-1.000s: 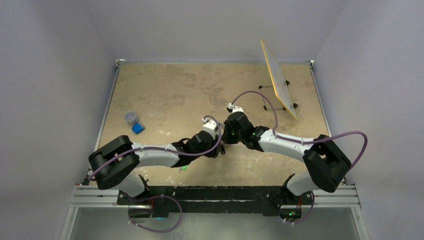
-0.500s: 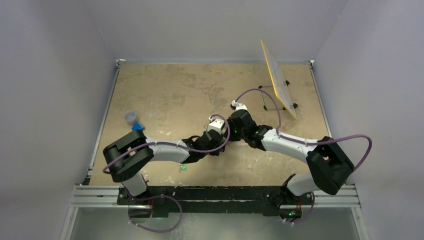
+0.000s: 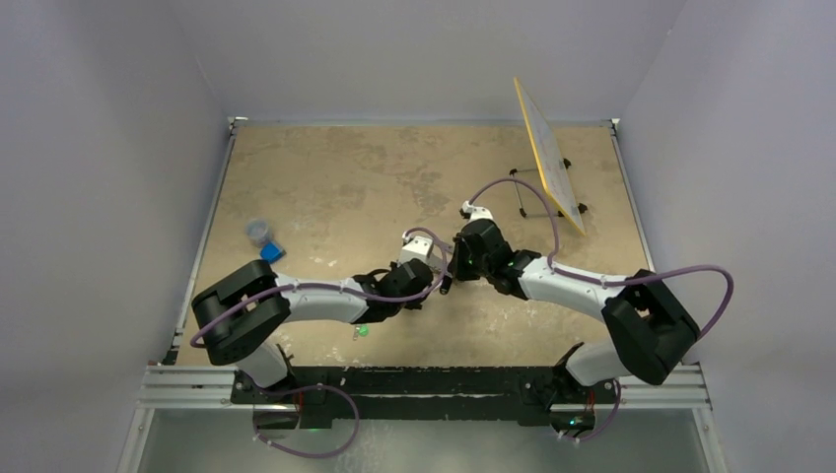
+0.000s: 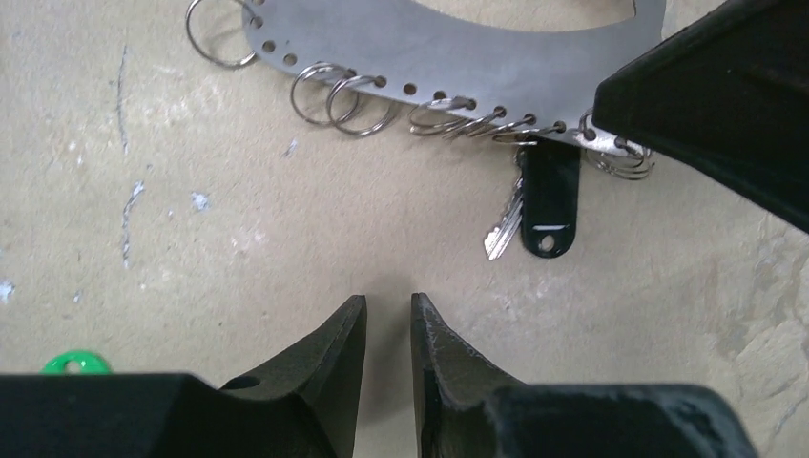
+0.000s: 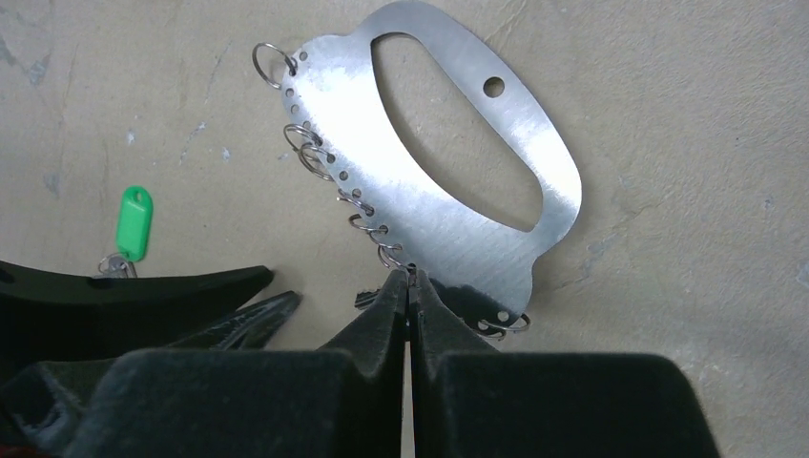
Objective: Remove the keys from the keyring
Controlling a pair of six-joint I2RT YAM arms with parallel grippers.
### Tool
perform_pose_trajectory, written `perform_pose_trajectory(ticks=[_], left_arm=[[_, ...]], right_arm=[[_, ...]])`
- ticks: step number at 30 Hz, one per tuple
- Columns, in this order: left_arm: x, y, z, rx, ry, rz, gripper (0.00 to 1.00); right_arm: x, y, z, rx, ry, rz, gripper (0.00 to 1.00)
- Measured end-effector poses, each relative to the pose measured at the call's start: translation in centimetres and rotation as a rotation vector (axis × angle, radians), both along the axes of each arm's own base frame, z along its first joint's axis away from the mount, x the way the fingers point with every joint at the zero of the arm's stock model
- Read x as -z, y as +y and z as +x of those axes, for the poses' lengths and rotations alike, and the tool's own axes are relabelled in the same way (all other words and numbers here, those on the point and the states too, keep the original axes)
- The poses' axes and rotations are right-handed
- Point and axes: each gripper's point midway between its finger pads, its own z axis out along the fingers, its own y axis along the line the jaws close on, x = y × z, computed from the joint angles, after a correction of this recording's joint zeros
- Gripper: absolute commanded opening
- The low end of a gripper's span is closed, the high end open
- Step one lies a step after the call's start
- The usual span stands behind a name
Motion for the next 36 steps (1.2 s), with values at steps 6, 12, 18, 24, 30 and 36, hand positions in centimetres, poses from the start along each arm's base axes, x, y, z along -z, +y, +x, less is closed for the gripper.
perform_pose_trajectory(ticks=[6, 12, 18, 24, 30, 36], left_arm=[[-0.4, 0.5, -1.2, 0.03, 0.013, -0.036, 0.45], [-2.0, -2.1, -0.6, 0.088, -0.016, -0.119, 0.54], [-2.2, -5.1, 1.1, 0.13, -0.06, -0.141, 0.49], [-1.4, -5.8, 1.8, 0.136, -0.09, -0.129, 0.34], [-0.8, -6.9, 2.6, 0.121, -0.104, -0.115, 0.22], [-0.4, -7.0, 2.1, 0.09, -0.099, -0.056, 0.19]], right_arm=[[1.0, 0.2, 0.0, -0.009, 0.012, -0.006, 0.0], [1.1, 0.3, 0.1, -0.019, 0.005, -0.006, 0.0], [1.1, 0.2, 0.3, -0.017, -0.003, -0.01, 0.0], [1.0, -0.1, 0.8, -0.003, -0.011, -0.01, 0.0], [1.5, -1.3, 1.1, 0.035, 0.001, -0.023, 0.0], [2.0, -1.9, 0.9, 0.043, 0.011, -0.029, 0.0]])
